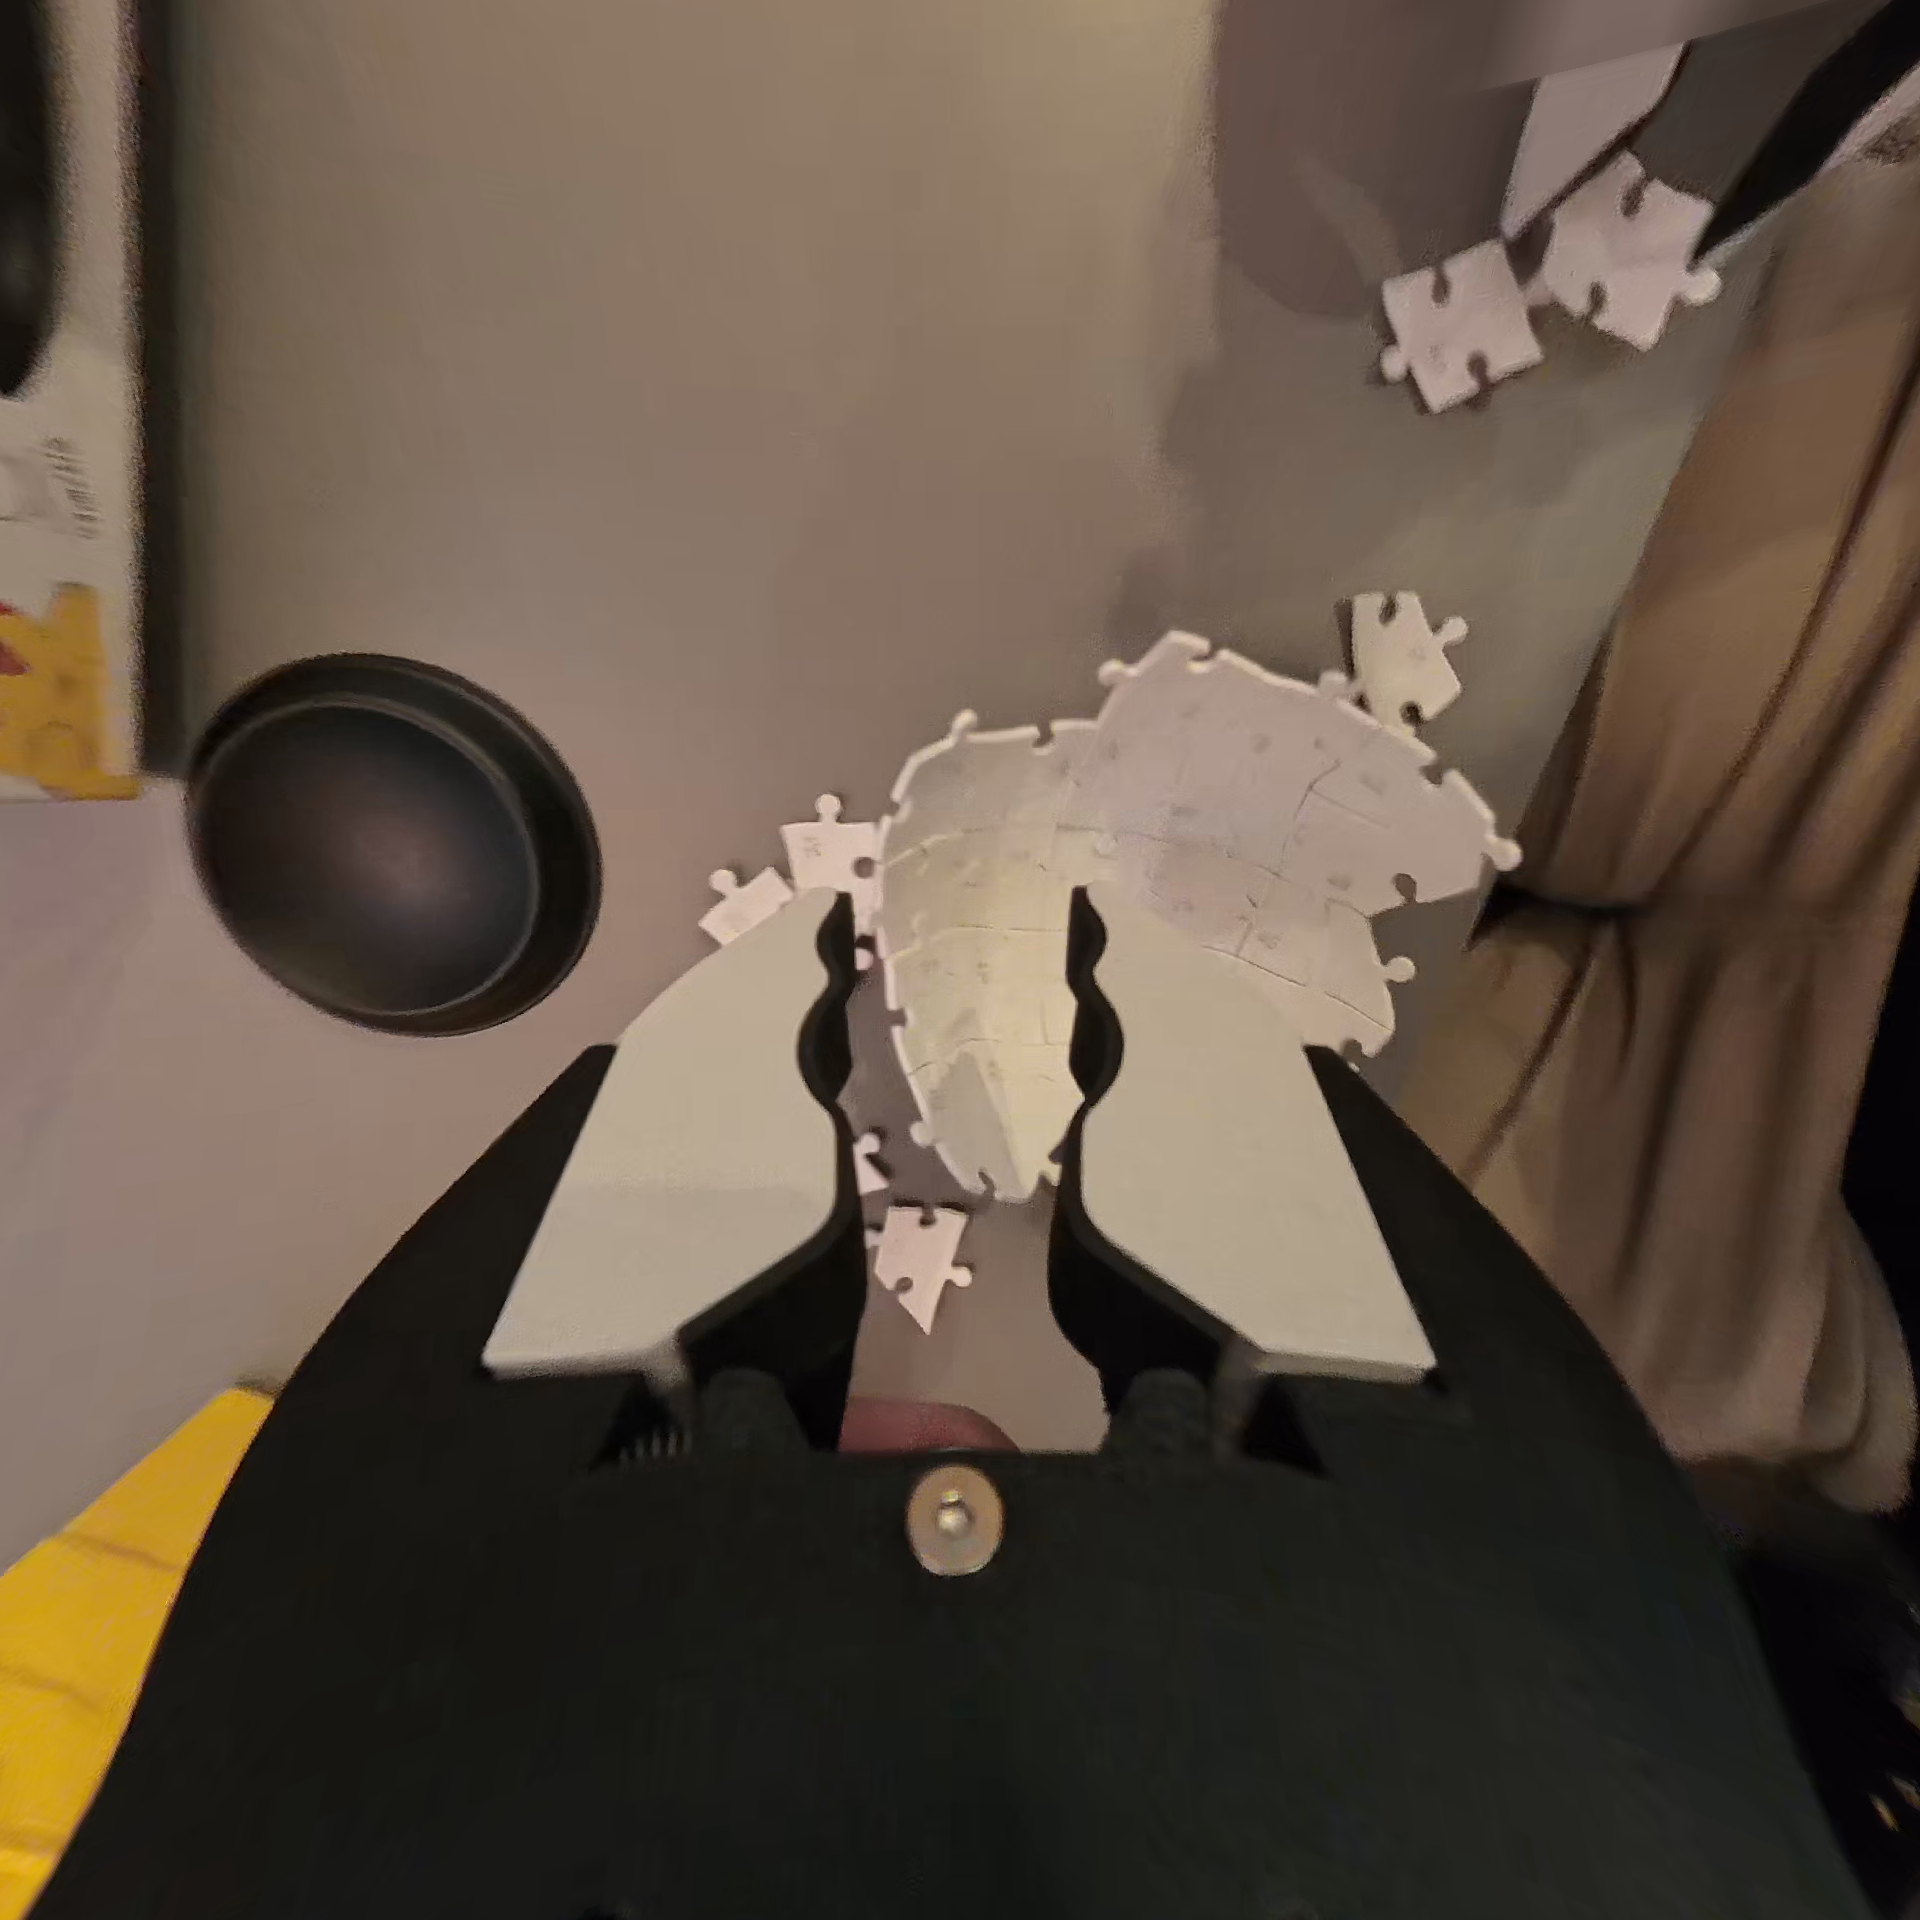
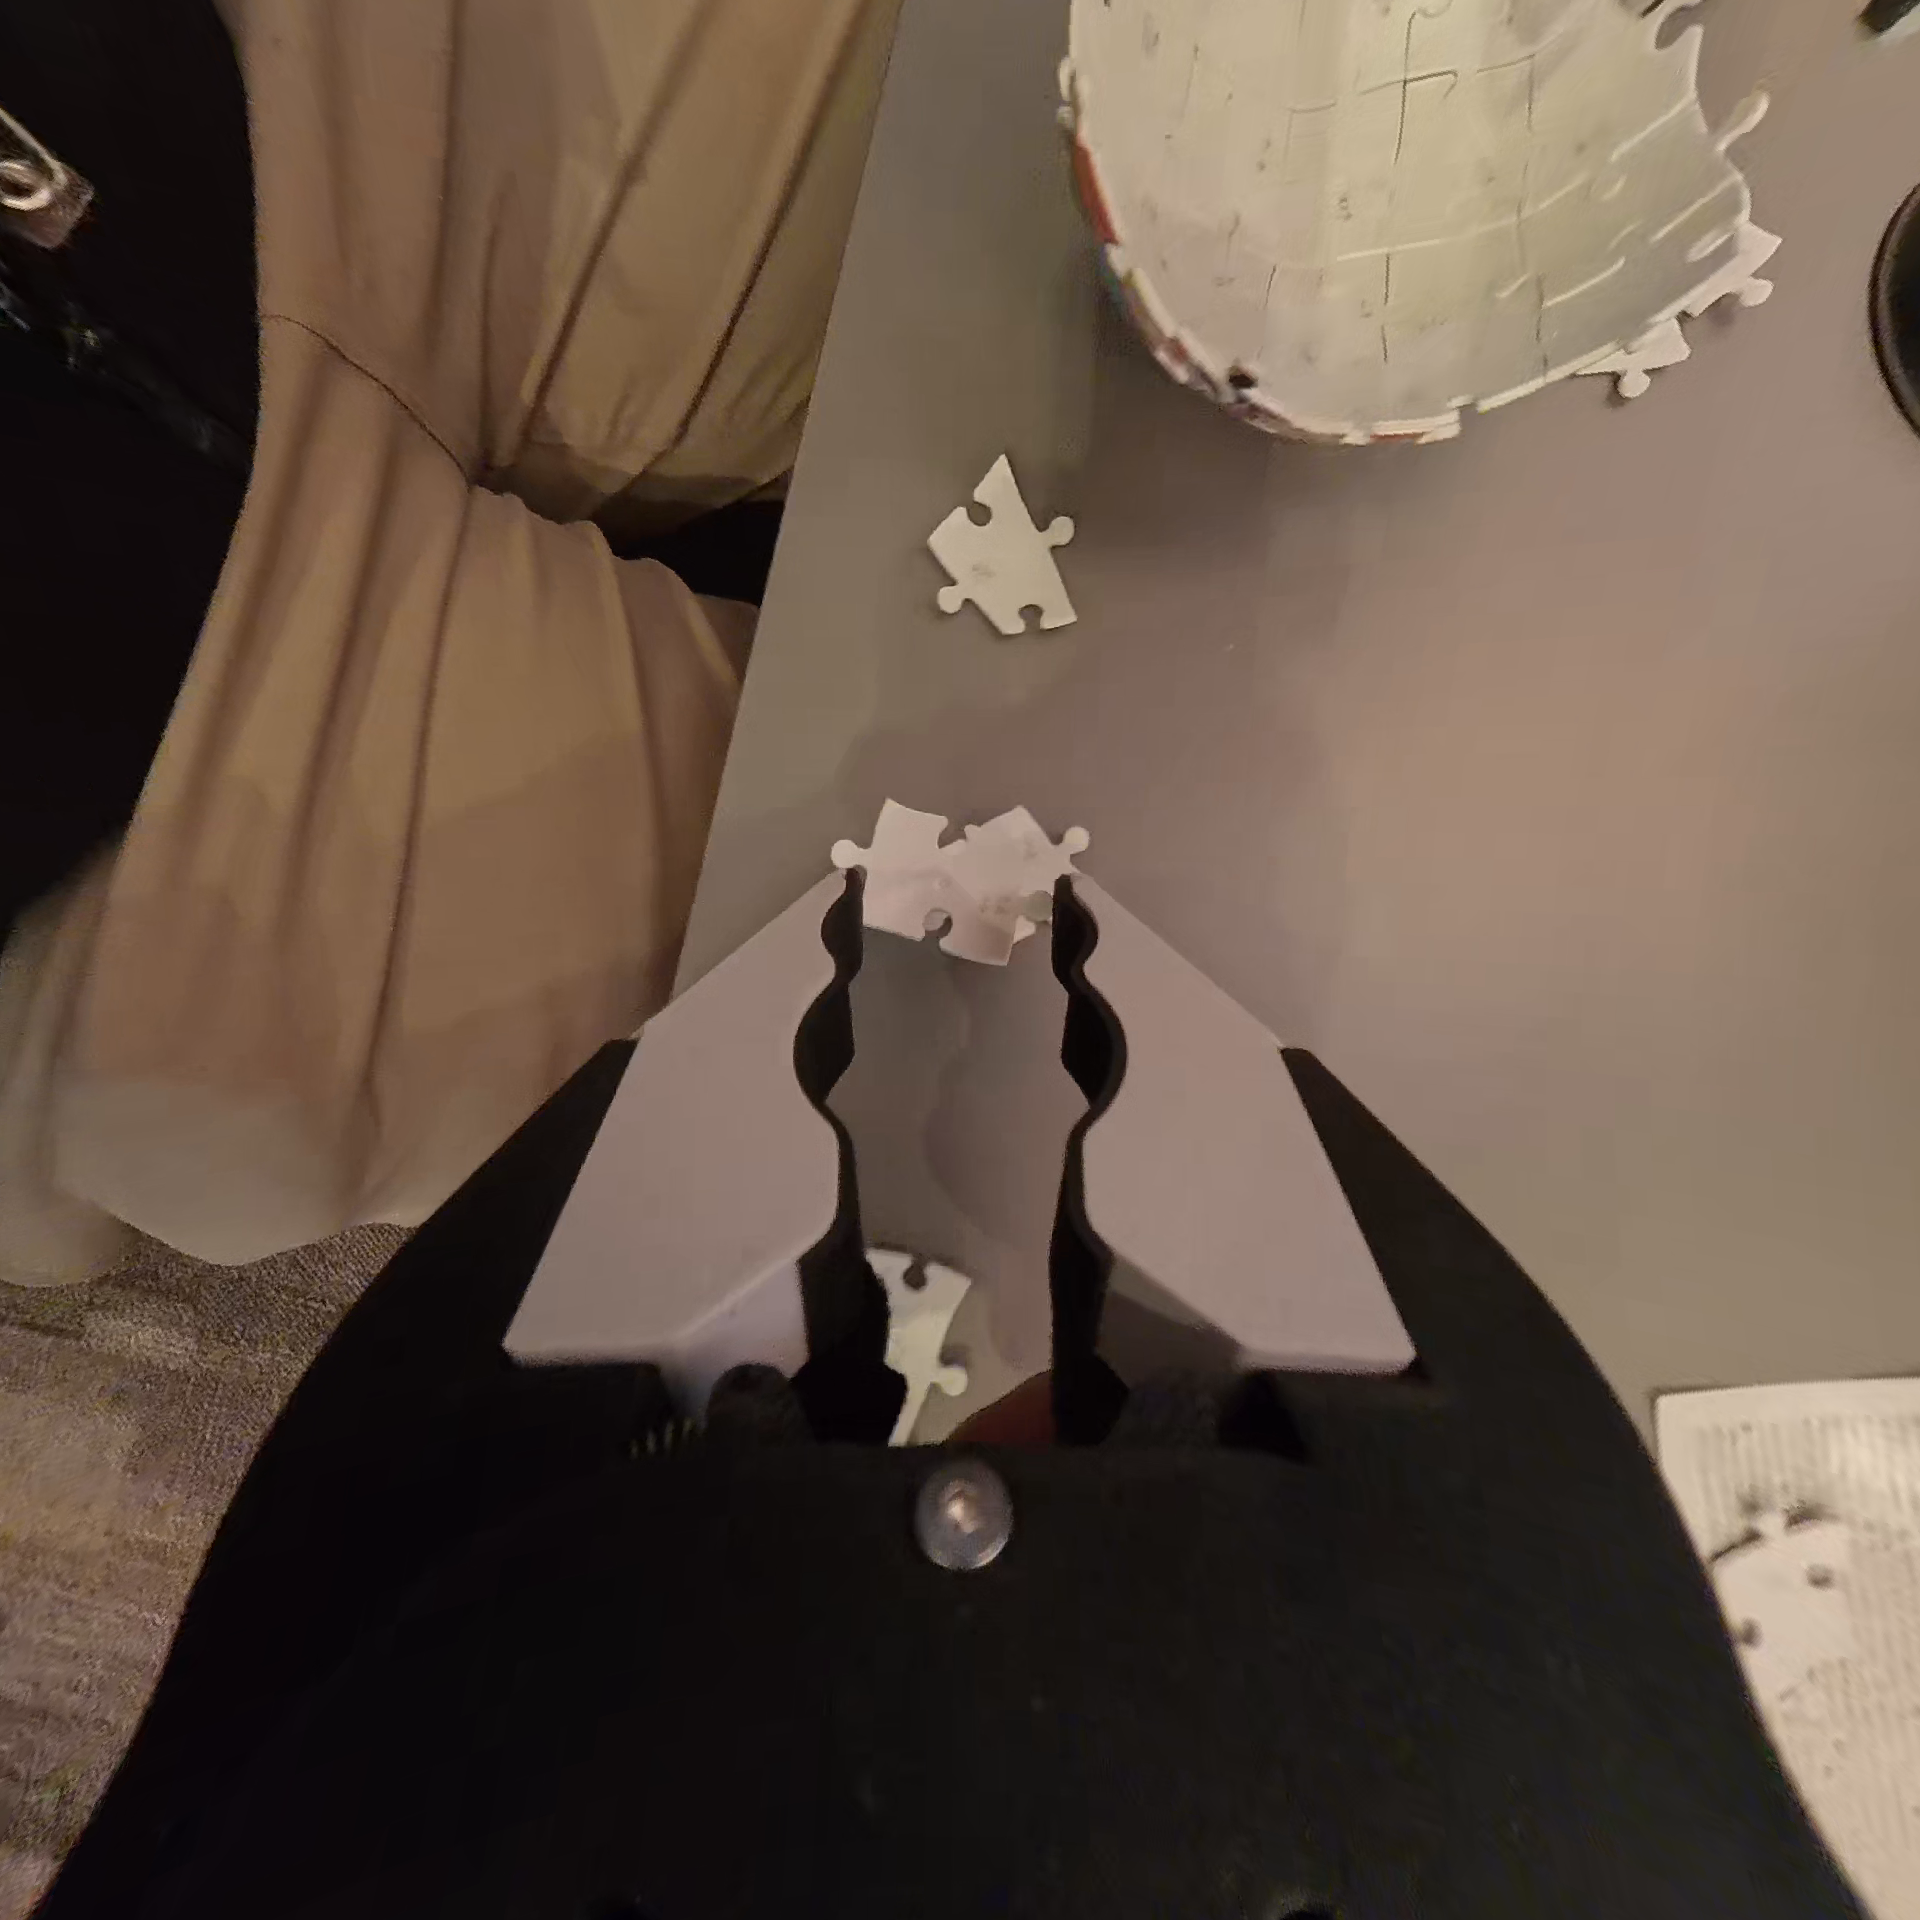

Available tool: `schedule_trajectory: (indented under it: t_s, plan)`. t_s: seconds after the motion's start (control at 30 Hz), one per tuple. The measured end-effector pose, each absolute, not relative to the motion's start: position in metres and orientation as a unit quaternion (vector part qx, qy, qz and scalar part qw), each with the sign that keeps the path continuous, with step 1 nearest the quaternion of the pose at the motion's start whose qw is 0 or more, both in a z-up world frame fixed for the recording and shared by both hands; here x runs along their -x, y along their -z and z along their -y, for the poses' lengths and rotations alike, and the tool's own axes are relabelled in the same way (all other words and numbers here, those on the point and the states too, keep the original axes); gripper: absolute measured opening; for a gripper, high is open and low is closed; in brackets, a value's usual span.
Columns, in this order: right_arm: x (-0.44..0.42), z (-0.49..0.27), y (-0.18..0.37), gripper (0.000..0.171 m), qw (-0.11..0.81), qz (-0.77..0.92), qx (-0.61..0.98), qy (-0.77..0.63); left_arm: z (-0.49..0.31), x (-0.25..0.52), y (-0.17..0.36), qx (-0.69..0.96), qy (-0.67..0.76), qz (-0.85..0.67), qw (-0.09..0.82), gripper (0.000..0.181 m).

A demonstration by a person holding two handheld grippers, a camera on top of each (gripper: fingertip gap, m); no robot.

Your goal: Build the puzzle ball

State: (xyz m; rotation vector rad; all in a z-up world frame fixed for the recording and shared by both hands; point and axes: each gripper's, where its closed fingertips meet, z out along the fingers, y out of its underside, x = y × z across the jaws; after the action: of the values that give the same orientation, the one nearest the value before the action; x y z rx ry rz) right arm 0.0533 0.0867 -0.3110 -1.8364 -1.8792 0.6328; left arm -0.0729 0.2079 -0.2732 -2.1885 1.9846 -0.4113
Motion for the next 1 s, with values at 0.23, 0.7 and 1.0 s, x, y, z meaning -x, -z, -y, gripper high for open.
schedule_trajectory:
  t_s: [0.23, 0.7, 1.0]
  plan:
    - [-0.044, -0.083, 0.312, 0.035, 0.269, 0.597, 0.718, -0.235, -0.203, 0.057, 0.224, 0.732, 0.122, -0.632, 0.222, 0.042]
    - [-0.027, -0.082, 0.328, 0.035, 0.274, 0.451, 0.823, -0.211, -0.144, 0.036, 0.233, 0.729, 0.161, -0.612, 0.260, 0.039]
    - [-0.031, -0.085, 0.329, 0.035, 0.281, 0.434, 0.839, -0.172, -0.133, 0.032, 0.240, 0.727, 0.183, -0.610, 0.255, 0.038]
